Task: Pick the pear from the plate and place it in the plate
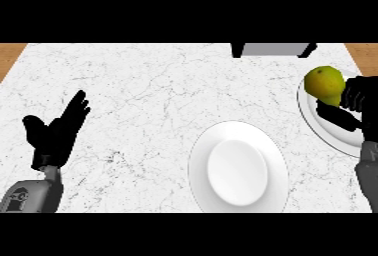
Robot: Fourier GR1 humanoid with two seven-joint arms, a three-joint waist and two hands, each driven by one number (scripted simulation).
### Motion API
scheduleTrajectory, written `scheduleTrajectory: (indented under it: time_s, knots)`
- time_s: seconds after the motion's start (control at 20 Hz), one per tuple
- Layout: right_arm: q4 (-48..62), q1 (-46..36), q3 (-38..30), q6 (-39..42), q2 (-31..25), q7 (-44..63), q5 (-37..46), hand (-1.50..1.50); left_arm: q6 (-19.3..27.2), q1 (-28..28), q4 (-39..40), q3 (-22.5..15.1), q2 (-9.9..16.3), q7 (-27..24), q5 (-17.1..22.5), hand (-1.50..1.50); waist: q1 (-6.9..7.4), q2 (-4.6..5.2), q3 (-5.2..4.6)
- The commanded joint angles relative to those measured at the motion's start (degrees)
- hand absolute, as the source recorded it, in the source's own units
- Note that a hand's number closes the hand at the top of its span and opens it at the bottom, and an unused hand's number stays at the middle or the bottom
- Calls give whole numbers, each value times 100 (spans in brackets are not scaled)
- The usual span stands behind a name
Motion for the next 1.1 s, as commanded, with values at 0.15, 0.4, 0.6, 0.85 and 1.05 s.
scheduleTrajectory:
  time_s: [0.15,0.4,0.6,0.85,1.05]
  knots:
    - [1678,-149,-1077,-191,-468,-1482,-758,150,1,-64,145,-51,-168,-8,-160,0,16,14,2]
    - [3284,-528,-1198,14,-871,-2182,-646,150,129,-229,258,-114,-346,-116,-296,0,50,32,4]
    - [4270,-1056,-1485,694,-949,-2348,-1202,150,134,-328,189,-121,-267,105,-357,0,109,59,10]
    - [5198,-1152,-1374,1175,-1174,-3487,-1172,-150,222,-110,77,-164,-460,-103,-439,0,82,30,6]
    - [5480,-1425,-1700,567,-1142,-4350,-1331,-150,-159,140,-46,79,-181,-205,-202,0,92,23,6]
